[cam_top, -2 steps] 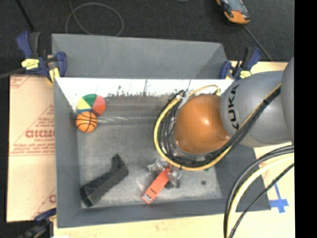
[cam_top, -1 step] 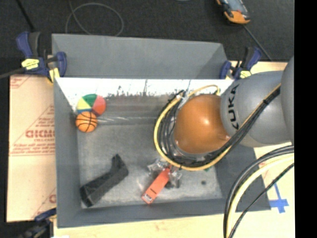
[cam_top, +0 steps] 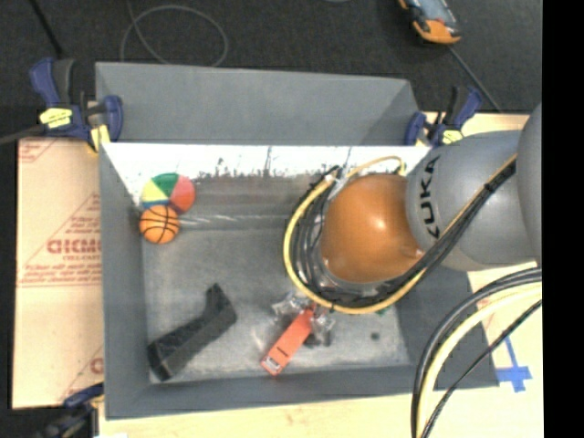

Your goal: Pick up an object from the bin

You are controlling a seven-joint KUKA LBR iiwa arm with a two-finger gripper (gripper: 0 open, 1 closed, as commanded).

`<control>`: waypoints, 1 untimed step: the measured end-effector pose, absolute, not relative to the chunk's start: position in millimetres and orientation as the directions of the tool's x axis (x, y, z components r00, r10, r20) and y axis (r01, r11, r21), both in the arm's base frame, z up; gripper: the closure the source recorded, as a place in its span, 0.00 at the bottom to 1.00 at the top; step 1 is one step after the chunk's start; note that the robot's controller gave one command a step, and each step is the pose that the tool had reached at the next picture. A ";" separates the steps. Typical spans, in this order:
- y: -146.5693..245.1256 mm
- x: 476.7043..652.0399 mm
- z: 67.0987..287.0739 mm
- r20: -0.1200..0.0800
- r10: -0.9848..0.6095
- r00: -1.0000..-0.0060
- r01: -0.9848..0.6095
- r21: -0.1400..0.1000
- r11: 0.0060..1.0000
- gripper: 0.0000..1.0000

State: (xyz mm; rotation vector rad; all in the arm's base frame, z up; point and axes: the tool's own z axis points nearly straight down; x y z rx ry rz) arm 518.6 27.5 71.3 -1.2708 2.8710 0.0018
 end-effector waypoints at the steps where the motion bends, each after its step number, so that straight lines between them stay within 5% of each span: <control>1: 27.5 518.6 71.3 -0.002 -0.740 -0.672 -0.740 0.000 0.672 1.00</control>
Offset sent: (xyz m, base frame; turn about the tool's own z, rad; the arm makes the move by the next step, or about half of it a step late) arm 0.0000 0.0000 0.0000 0.0000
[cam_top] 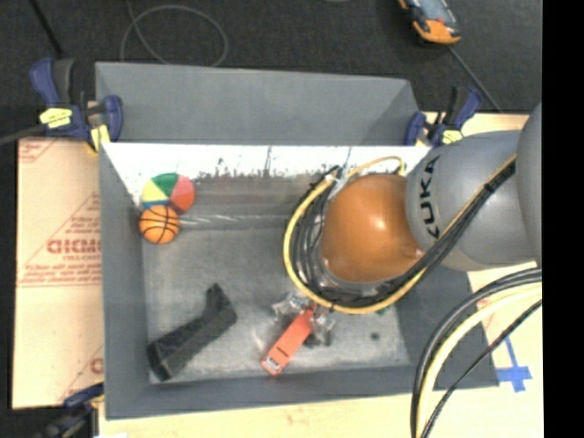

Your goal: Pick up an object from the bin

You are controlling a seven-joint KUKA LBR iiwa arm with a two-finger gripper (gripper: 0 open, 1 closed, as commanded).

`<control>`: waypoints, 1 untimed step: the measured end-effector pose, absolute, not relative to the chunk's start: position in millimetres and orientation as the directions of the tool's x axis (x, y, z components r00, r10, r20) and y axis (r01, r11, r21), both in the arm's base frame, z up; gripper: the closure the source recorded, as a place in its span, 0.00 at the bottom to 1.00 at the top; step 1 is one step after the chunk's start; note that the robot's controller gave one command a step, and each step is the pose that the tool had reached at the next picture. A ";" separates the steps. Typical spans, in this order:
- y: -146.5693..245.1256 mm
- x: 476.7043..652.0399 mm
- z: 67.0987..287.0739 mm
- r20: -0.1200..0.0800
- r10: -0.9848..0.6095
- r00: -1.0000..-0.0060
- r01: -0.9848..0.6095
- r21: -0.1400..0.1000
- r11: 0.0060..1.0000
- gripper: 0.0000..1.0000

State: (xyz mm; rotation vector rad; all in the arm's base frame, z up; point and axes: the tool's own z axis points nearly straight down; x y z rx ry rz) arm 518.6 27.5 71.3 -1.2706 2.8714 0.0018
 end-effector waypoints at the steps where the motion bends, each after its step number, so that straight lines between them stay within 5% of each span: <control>1: 27.5 518.6 71.3 -0.002 -0.740 -0.673 -0.740 0.001 0.673 1.00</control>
Offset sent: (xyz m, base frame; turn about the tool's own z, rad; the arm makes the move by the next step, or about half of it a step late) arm 0.0000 0.0000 0.0000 0.0000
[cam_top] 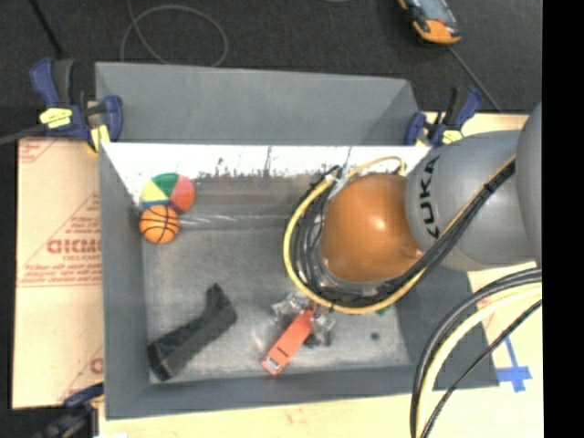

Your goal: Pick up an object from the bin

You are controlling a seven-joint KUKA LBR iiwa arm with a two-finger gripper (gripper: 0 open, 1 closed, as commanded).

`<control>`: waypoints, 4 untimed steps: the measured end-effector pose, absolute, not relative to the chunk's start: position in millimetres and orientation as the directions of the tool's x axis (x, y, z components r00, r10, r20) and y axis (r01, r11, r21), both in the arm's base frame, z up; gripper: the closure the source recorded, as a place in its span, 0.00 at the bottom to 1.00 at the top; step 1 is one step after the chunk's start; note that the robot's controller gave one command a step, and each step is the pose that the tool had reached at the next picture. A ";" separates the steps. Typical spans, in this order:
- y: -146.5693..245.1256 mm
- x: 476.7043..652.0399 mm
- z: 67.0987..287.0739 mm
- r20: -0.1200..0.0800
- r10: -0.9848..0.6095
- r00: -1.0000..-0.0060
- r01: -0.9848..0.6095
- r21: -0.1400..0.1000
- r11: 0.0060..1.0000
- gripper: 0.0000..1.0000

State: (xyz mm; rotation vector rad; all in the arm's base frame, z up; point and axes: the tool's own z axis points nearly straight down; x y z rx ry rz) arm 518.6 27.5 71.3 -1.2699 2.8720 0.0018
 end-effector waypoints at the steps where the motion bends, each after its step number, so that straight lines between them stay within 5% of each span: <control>1: 27.4 518.5 71.3 -0.002 -0.739 -0.673 -0.739 0.001 0.673 1.00; 4: 27.4 518.5 71.2 -0.001 -0.738 -0.674 -0.738 0.001 0.674 1.00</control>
Offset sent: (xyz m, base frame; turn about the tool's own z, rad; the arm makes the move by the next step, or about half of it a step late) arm 0.0000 0.0000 0.0000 0.0000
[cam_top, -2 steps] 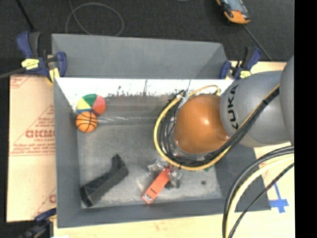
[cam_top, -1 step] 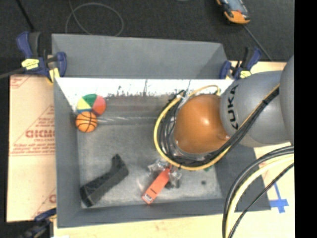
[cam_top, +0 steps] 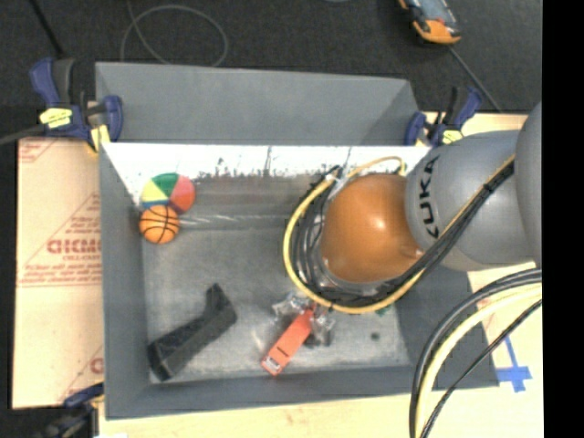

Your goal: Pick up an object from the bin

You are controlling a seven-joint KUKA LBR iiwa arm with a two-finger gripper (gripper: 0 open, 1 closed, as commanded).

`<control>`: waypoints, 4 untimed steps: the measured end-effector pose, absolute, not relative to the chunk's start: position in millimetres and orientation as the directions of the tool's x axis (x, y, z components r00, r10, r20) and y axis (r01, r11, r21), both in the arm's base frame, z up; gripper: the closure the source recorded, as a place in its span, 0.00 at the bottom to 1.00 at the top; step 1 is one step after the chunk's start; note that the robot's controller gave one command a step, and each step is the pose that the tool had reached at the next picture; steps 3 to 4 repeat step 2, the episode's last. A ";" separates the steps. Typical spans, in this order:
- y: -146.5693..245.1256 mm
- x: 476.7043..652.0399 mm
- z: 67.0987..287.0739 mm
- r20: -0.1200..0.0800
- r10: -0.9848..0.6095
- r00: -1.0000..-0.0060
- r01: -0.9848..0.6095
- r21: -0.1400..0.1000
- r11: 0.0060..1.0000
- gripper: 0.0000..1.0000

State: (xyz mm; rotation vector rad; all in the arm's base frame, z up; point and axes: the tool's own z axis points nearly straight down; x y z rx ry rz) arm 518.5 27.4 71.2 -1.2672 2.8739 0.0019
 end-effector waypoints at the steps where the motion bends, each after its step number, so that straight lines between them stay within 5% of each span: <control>1: 27.4 518.5 71.2 -0.001 -0.738 -0.675 -0.738 0.001 0.675 1.00; 4: 27.4 518.5 71.2 -0.001 -0.738 -0.675 -0.738 0.001 0.675 1.00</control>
Offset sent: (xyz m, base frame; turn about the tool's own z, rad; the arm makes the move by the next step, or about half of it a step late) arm 0.0000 0.0000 0.0000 0.0000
